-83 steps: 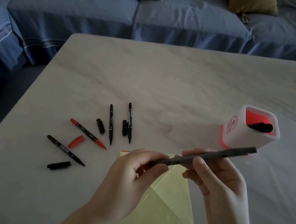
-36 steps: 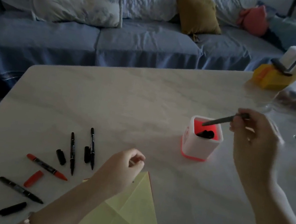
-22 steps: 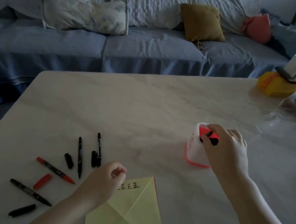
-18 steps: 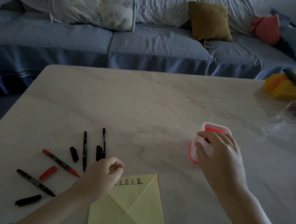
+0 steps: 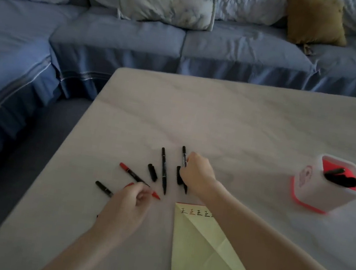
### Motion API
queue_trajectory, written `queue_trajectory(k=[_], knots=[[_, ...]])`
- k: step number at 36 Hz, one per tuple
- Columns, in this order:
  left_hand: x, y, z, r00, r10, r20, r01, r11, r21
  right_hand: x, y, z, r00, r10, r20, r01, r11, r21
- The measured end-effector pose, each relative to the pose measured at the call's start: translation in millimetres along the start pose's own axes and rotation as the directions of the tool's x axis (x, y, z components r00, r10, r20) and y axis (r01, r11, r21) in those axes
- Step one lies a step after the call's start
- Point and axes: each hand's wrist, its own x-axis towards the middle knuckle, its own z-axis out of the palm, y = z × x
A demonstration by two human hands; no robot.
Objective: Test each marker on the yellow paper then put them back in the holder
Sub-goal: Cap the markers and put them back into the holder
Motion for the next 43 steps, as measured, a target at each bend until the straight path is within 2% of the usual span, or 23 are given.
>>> queue_trajectory(k=[3,9,15,21,25,28,32,35,39,43], knots=[[-0.5,-3.2,-0.3,1.000,0.007,-0.013,-0.007,1.000,-0.007,7.0,-3.3,2.3,0.998,0.029,0.048,-0.028,0.999,-0.021],[8.2,5.3,8.4,0.999,0.005,-0.053,-0.005,1.000,0.008,6.9,15.1,-0.1,0.995,0.093,0.030,-0.094,0.994,0.055],[40.0,32.6,30.8,0.985,0.106,-0.138,-0.076,0.975,0.209,-12.8,47.4,-24.0,0.984,0.174,0.028,-0.176,0.958,0.228],[72.8,55.3,52.6,0.994,0.104,-0.038,-0.074,0.883,0.464,-52.3,86.4,-50.1,0.987,0.159,-0.035,-0.130,0.899,0.418],[77.5,57.6,64.5,0.998,0.057,-0.006,-0.045,0.849,0.527,-73.2,104.0,-63.2,0.973,0.201,-0.112,-0.109,0.831,0.545],[72.4,59.1,70.6,0.996,0.086,0.015,-0.084,0.904,0.420,-88.6,111.4,-70.0,0.964,0.222,-0.148,-0.067,0.740,0.670],[44.5,78.1,67.5,0.998,0.038,0.050,-0.040,0.999,0.037,-110.1,114.5,-75.0,0.943,0.252,-0.219,0.037,0.574,0.818],[20.1,92.5,60.1,0.991,0.061,0.123,-0.035,0.978,-0.207,-124.8,113.3,-79.4,0.918,0.267,-0.293,0.147,0.457,0.877],[-12.7,106.8,50.7,0.963,0.160,0.218,-0.046,0.891,-0.452,-145.5,107.3,-87.4,0.898,0.232,-0.374,0.293,0.320,0.901],[-33.1,109.9,51.7,0.948,0.224,0.225,-0.082,0.857,-0.509,-158.2,99.1,-91.3,0.877,0.207,-0.433,0.385,0.236,0.892]])
